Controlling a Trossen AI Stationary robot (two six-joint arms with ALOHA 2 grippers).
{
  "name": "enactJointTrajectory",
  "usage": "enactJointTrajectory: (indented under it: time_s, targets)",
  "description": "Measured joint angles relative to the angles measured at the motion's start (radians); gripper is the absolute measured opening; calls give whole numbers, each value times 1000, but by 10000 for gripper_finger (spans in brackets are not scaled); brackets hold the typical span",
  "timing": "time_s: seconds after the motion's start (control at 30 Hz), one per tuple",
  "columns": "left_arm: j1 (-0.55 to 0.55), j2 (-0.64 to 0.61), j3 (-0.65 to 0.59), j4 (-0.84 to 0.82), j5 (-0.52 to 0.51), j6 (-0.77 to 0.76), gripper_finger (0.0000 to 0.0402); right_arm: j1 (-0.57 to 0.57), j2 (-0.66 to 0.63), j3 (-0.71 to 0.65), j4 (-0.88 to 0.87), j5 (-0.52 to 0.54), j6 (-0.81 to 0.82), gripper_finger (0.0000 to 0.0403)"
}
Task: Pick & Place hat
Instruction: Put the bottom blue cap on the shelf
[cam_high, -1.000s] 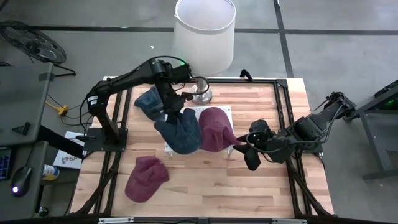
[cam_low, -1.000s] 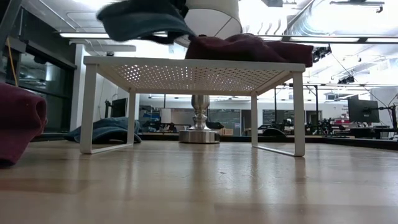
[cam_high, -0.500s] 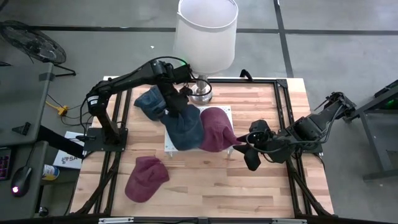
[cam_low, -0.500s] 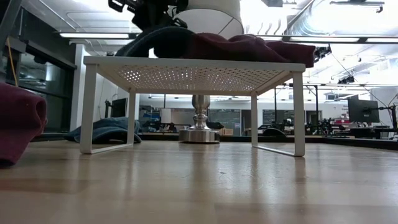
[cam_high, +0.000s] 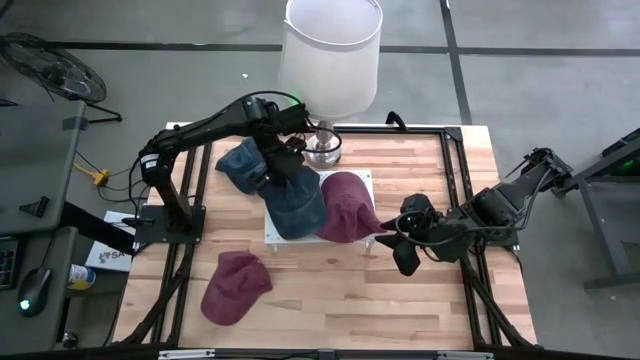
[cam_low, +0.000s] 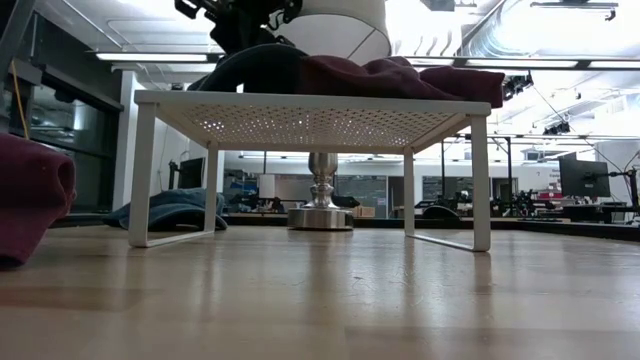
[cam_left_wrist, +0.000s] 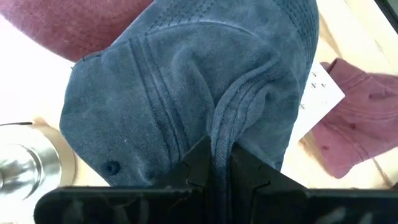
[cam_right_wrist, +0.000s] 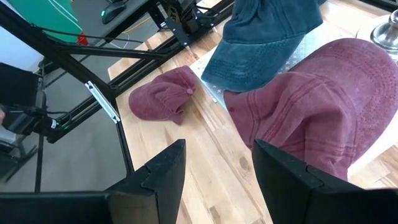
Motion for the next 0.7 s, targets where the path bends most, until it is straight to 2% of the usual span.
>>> enactJointTrajectory:
  time_s: [0.13, 0.47, 0.7]
  targets:
    - [0, 0, 0, 7, 1, -15, 45, 0, 0, 0, 0, -16, 0, 178]
    - [0, 1, 0, 3, 3, -92, 154, 0, 0, 0, 0, -23, -8, 178]
    - [-16, 1, 0, -17, -9, -138, 165, 0, 0, 0, 0, -59, -26, 178]
